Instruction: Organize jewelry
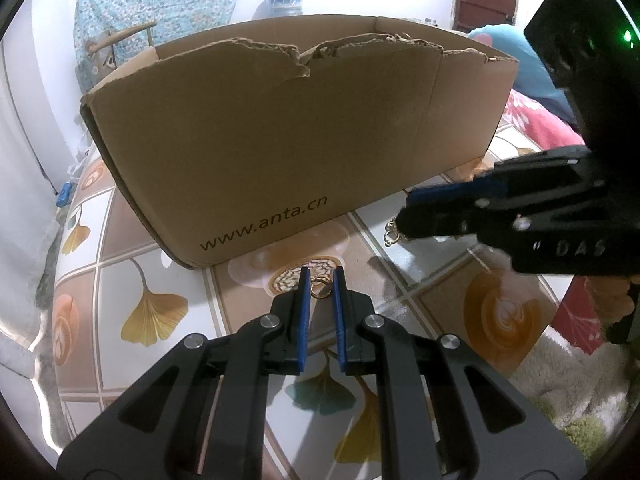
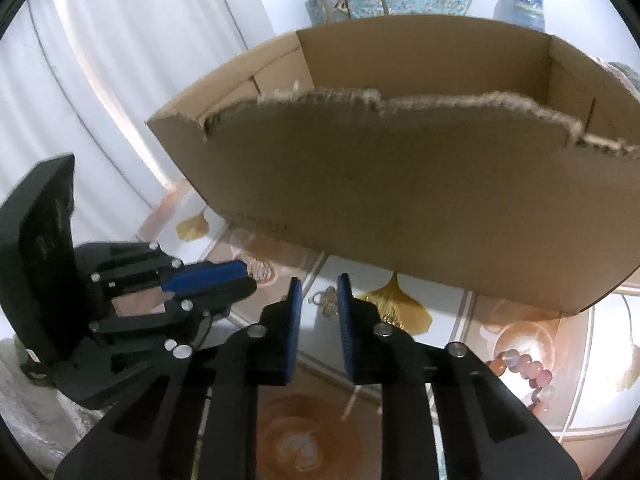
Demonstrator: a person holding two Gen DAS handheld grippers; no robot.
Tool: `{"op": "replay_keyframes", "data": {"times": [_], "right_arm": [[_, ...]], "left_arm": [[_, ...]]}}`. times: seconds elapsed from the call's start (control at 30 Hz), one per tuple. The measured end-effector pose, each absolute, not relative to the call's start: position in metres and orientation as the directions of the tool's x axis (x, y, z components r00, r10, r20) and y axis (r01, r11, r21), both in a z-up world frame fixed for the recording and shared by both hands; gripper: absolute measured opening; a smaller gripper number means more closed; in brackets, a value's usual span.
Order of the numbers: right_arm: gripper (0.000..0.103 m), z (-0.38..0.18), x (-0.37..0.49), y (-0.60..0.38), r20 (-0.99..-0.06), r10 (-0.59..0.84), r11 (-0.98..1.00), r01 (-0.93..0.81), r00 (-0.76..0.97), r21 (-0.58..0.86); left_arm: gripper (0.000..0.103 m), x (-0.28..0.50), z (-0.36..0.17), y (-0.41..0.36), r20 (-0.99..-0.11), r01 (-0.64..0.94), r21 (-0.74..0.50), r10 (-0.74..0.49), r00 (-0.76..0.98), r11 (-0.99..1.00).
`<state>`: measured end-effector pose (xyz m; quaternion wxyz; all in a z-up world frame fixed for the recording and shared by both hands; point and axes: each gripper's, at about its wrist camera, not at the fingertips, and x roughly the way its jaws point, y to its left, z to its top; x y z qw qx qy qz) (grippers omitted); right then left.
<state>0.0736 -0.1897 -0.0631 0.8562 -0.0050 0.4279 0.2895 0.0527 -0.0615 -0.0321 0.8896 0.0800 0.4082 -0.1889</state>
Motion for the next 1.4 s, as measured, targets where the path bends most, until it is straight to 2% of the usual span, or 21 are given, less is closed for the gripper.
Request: {"op": "replay_keyframes", "data": {"times": [0.1, 0.43, 0.9, 1.03, 1.4], "right_arm": [[0.008, -0.069, 0.071, -0.188, -0.759, 0.478, 0.833, -0.502, 0.442, 0.233], [0.006, -0.071, 0.06, -0.195, -0.78, 0.481, 0.828, -0.5, 0.401, 0.253], [0.006, -0.066, 0.074, -0.217, -0.785, 0.388, 0.892, -0.412, 0.482, 0.188], [0.007, -0.061, 0.077, -0.226, -0.773, 0.4, 0.893, -0.399, 0.492, 0.208], [0.007, -0.058, 0.076, -0.208, -0.775, 0.359, 0.877, -0.471, 0.521, 0.09]], "left_arm": [[0.01, 0.053, -0.032, -0.062, -0.757, 0.401, -0.013, -0.271, 0.595, 0.916], [0.01, 0.053, -0.033, -0.064, -0.754, 0.403, -0.012, -0.273, 0.598, 0.915], [0.01, 0.053, -0.034, -0.065, -0.752, 0.407, -0.012, -0.277, 0.598, 0.913], [0.01, 0.054, -0.033, -0.065, -0.752, 0.409, -0.009, -0.276, 0.599, 0.913], [0.01, 0.053, -0.033, -0.063, -0.752, 0.409, -0.01, -0.277, 0.598, 0.912]]}}
